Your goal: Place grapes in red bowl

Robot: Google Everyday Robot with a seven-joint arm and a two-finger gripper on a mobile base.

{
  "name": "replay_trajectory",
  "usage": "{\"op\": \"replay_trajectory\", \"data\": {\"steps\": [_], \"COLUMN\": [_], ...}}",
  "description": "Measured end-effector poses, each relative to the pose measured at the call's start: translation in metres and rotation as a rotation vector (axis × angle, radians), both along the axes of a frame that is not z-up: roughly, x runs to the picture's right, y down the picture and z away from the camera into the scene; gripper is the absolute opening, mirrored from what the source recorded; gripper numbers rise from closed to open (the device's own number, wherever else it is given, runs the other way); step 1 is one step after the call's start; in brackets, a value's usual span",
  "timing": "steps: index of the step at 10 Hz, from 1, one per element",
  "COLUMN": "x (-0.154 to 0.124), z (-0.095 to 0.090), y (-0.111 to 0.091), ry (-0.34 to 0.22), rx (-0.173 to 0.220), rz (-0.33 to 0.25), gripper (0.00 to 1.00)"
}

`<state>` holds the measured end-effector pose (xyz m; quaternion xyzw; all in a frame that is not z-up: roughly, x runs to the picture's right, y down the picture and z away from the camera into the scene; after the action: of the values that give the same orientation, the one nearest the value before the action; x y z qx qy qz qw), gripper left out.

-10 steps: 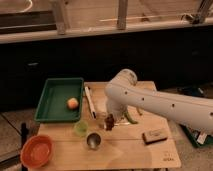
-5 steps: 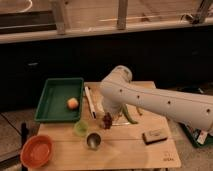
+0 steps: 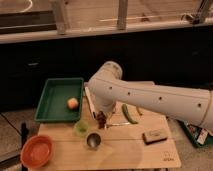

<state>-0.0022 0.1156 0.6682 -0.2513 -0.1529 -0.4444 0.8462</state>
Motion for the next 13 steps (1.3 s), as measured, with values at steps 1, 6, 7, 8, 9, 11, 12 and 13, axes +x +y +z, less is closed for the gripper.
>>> {"op": "replay_trajectory", "data": {"steps": [1,6,7,8,9,11,12,13], "x": [-0.002,-0.018,-0.016,-0.021,-0.021,-0.018,-0.019,-0.023], "z": [-0.002,-0.016,-0.018,-0.019,-0.021,-0.022,-0.021,-0.020], "y": [0.000,-0.007,-0.008,-0.010,-0.012,-0.014,-0.016,-0.017], "ry": [-0.008,-0.060,-0.061,-0.074,-0.078,-0.082,-0.087,-0.095], "rx": [-0.004,-0.010,-0.012,-0.011,-0.016,-0.018,-0.021,-0.022], "rz": [-0.013,-0.104,-0.115,-0.127,-0.131,-0.137,-0.141,-0.146], "gripper": [0.03,0.03,0.03,0.03,0.03,0.03,0.03,0.03]}}
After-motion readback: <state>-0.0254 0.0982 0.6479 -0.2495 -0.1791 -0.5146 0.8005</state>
